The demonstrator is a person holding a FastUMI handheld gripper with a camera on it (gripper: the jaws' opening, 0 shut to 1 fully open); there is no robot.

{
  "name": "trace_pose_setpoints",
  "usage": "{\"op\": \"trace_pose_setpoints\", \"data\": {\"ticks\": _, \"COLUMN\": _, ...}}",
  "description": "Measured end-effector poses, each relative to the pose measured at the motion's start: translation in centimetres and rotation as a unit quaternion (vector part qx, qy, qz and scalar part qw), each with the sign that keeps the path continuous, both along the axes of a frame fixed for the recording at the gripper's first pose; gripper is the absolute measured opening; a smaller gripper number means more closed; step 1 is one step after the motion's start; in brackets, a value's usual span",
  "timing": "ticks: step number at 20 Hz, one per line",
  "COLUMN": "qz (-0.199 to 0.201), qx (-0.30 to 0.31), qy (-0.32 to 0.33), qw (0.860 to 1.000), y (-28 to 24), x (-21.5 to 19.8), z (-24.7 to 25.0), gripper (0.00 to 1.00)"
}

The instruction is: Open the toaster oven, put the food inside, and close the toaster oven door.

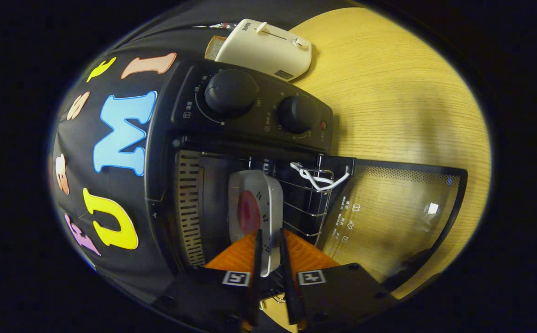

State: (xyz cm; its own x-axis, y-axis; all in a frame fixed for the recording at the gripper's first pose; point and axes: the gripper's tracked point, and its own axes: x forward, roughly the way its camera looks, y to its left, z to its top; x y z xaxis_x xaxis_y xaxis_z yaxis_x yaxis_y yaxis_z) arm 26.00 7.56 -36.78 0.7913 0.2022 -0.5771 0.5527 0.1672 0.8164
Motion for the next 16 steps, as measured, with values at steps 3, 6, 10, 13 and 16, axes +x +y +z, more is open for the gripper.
{"op": "trace_pose_setpoints", "data": {"ticks": 3, "qz": 0.044, "qx": -0.027, "qy": -0.025, "qw": 0.998, "y": 0.3, "x": -1.2, "z": 1.6, "gripper": 0.80}}
{"op": "trace_pose_setpoints", "data": {"ticks": 6, "qz": 0.094, "qx": -0.063, "qy": -0.045, "qw": 0.993, "y": 0.2, "x": -3.6, "z": 2.9, "gripper": 0.97}}
{"op": "trace_pose_setpoints", "data": {"ticks": 10, "qz": 0.166, "qx": -0.126, "qy": -0.074, "qw": 0.975, "y": -0.5, "x": -7.2, "z": 3.8, "gripper": 0.97}}
{"op": "trace_pose_setpoints", "data": {"ticks": 13, "qz": 0.215, "qx": -0.192, "qy": -0.081, "qw": 0.954, "y": -1.7, "x": -10.0, "z": 3.1, "gripper": 0.97}}
{"op": "trace_pose_setpoints", "data": {"ticks": 16, "qz": 0.268, "qx": -0.254, "qy": -0.086, "qw": 0.925, "y": -2.7, "x": -12.9, "z": 2.1, "gripper": 0.97}}
